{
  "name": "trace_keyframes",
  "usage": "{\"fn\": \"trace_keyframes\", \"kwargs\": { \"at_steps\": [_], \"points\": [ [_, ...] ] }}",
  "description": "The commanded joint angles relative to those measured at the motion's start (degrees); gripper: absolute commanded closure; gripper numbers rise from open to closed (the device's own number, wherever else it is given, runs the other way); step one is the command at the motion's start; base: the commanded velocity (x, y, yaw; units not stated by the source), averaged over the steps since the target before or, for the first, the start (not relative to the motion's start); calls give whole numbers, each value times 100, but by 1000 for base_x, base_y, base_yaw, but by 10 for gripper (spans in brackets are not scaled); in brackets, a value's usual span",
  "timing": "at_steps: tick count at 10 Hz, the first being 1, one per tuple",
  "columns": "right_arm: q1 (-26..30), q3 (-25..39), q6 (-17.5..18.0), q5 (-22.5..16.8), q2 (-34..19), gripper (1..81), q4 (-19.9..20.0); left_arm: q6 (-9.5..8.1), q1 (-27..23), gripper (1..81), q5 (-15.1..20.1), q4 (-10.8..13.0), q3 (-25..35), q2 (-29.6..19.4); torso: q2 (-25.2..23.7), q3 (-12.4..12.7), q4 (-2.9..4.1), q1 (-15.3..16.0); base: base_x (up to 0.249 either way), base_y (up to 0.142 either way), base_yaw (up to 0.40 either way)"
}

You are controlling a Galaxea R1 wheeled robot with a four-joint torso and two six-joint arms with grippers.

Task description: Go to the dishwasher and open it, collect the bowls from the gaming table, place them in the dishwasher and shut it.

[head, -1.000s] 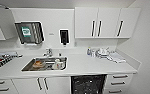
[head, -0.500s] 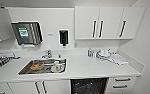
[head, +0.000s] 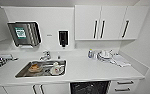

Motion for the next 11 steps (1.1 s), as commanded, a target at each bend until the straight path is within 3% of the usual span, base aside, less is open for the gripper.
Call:
{"fn": "trace_keyframes", "kwargs": {
  "at_steps": [1,5,6,8,11],
  "points": [
    [247,11,17,-142,-36,811,-61,11,-166,811,-131,77,22,-139,0,0,0,0,0,0,0],
    [203,11,52,-98,-299,811,1,11,-139,811,-229,60,22,-218,0,0,0,-2,0,0,0],
    [202,11,52,-98,-361,811,1,-7,-139,811,-490,51,22,-306,0,0,0,-2,0,0,0],
    [185,11,61,-89,-501,811,1,-25,-166,811,-607,60,49,-420,-2,0,0,-2,0,0,0],
    [168,11,52,-89,-511,811,-34,-446,-376,811,-826,174,443,-807,-2,-563,0,-3,0,0,0]
  ]
}}
